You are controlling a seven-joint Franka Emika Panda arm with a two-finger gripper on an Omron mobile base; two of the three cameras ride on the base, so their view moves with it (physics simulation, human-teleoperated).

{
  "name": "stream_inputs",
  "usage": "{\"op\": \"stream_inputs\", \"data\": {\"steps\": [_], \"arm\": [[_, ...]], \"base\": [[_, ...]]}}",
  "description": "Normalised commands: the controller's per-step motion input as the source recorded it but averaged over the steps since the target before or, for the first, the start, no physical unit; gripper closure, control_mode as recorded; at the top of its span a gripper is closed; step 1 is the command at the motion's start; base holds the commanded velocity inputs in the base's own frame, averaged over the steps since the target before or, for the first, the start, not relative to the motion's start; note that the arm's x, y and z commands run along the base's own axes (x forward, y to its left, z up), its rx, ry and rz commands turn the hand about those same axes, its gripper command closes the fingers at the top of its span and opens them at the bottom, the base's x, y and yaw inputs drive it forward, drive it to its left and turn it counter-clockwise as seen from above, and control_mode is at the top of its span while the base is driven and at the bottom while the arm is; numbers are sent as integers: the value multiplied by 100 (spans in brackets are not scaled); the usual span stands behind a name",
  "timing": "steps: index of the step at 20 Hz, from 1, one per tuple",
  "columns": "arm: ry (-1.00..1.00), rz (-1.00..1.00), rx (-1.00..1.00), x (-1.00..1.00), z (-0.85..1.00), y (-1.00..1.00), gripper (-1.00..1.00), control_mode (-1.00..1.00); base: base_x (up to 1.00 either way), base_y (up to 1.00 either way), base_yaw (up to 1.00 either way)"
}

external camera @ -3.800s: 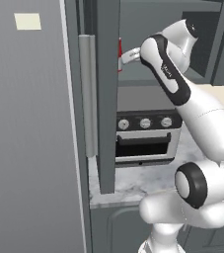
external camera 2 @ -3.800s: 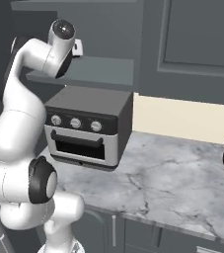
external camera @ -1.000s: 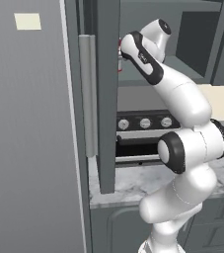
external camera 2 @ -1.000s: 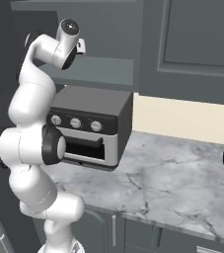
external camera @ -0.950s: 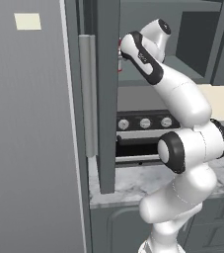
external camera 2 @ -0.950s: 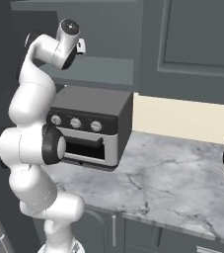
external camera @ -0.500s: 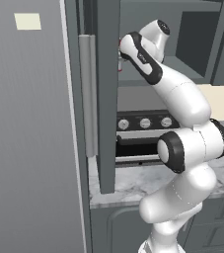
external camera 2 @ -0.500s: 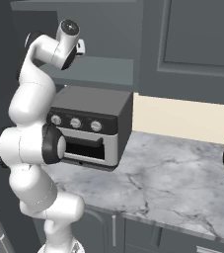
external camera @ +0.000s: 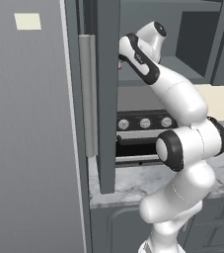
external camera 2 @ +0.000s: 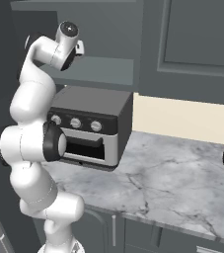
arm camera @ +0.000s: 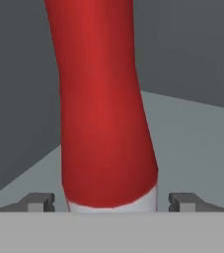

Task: Move the shaker and ketchup from the cabinet to the dining counter.

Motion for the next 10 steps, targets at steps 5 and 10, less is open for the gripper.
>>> {"op": "stream_inputs", "data": {"steps": [5,10], "arm": [[0,8,6,-7,1,-6,100,-100],[-5,12,9,-43,4,-14,100,-100]], "base": [[0,0,0],[0,0,0]]}}
